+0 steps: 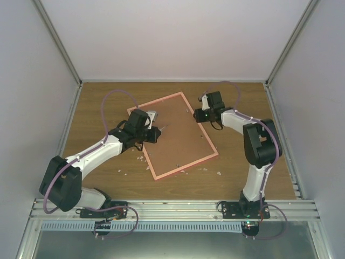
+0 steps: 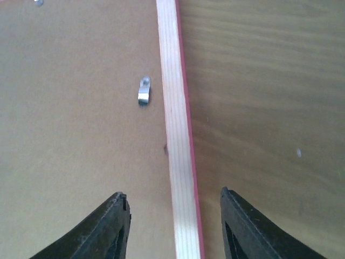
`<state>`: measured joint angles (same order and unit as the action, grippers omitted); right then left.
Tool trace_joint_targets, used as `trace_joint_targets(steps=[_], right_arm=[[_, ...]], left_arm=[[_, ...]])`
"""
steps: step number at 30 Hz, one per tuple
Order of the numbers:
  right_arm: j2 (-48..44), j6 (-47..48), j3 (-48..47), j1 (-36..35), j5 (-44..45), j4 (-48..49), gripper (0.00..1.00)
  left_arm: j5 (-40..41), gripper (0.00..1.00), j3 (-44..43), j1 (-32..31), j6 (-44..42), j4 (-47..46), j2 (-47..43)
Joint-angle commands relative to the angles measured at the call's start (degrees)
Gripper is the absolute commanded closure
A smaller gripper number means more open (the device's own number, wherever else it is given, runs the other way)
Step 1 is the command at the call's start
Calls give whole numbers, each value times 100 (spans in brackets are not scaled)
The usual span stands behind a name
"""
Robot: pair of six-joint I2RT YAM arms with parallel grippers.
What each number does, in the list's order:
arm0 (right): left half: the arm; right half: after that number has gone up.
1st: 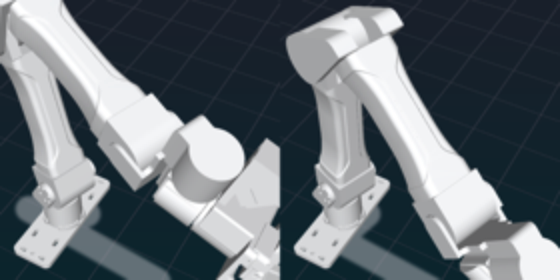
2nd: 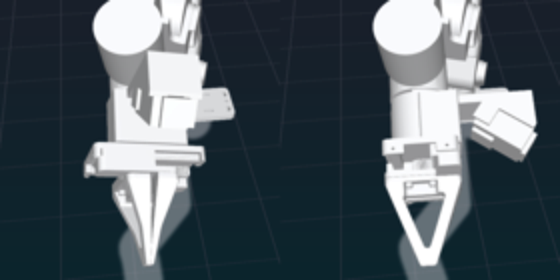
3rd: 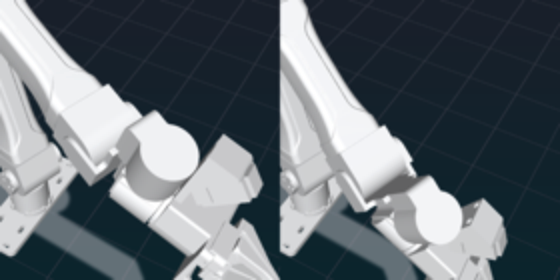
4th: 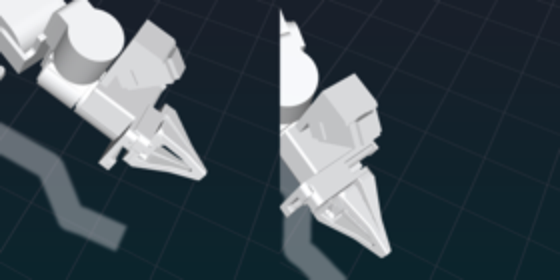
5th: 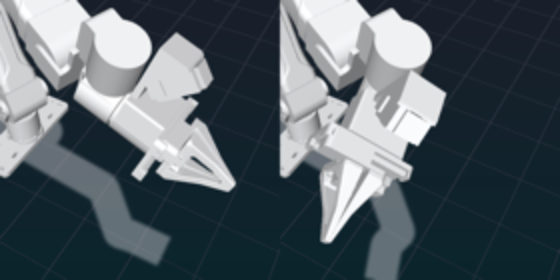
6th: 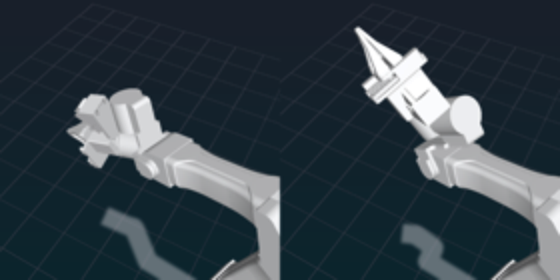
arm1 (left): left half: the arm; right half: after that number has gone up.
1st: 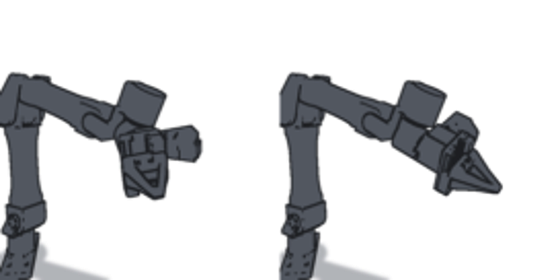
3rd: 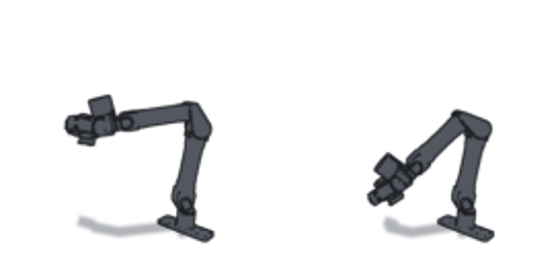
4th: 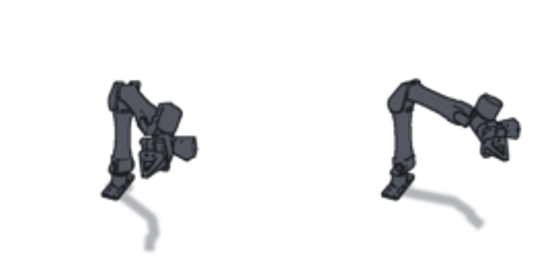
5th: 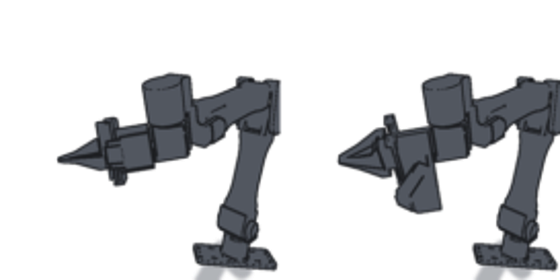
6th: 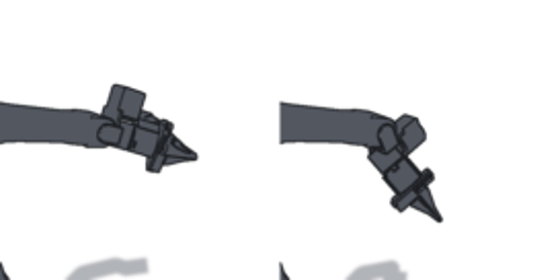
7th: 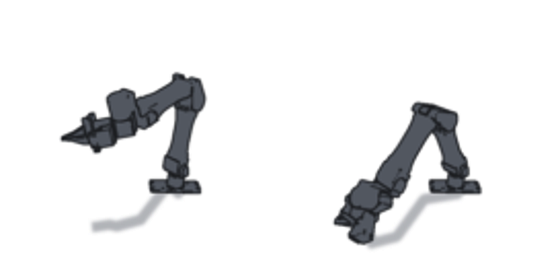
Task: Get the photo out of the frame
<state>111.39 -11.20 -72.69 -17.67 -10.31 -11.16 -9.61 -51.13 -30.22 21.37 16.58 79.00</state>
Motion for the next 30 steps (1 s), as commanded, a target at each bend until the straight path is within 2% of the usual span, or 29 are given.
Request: trace_joint_targets(steps=[1,8,13,20,26,30], right_arm=[[-763,-269,547,7,178,-415,50],[-2471,-1405,2261,-128,439,-585,35],[-3382,-1962,3095,-235,444,-920,26],[-4117,-2546,4048,-276,210,-974,25],[-4196,-2718,4424,-276,17,-831,31],[-4055,-2703,4404,-277,-34,-656,32]], left_arm=[[-51,100,61,22,91,-37,-144],[-147,100,94,1,166,-86,-175],[-169,100,92,-52,193,-146,-138],[-172,100,112,-90,245,-179,-81],[-203,100,69,-125,248,-155,30],[-200,100,38,-140,275,-166,101]])
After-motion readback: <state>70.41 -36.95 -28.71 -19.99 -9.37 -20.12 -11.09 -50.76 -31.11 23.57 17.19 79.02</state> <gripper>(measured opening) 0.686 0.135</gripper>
